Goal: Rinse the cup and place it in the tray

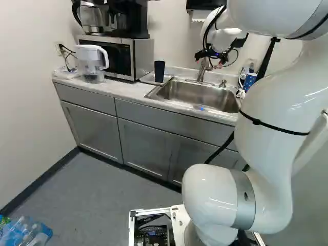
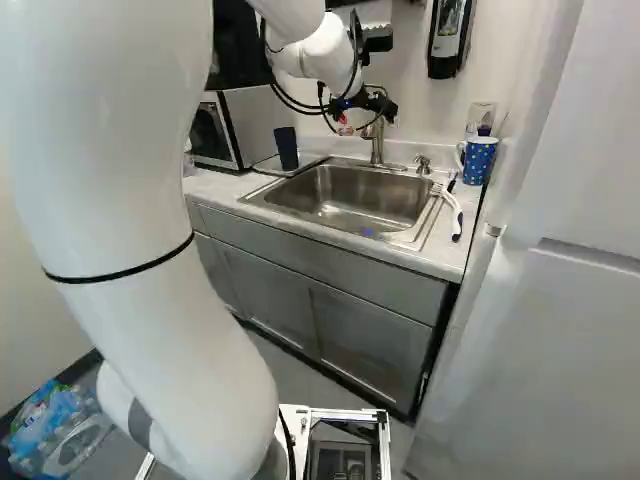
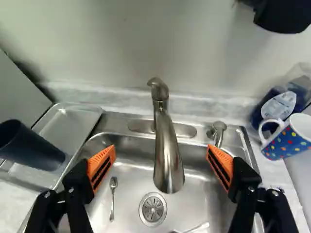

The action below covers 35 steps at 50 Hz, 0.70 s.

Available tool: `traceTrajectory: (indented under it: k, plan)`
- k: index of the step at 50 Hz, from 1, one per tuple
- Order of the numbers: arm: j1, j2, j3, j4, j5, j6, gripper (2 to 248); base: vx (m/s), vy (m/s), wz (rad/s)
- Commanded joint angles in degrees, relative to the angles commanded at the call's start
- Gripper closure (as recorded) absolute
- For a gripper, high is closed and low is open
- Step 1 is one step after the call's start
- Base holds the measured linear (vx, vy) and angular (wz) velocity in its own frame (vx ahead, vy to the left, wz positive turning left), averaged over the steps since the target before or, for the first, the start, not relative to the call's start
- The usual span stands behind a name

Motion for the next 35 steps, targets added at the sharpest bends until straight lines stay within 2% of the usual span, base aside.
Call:
traceTrajectory:
  k: [23, 35]
  plan:
    - [-1.2, 6.3, 6.6, 0.0, -13.7, 0.0, 3, 0.0, 0.0, 0.0]
    - [-1.4, 8.2, 8.5, 0.0, -20.9, 0.0, 3, 0.0, 0.0, 0.0]
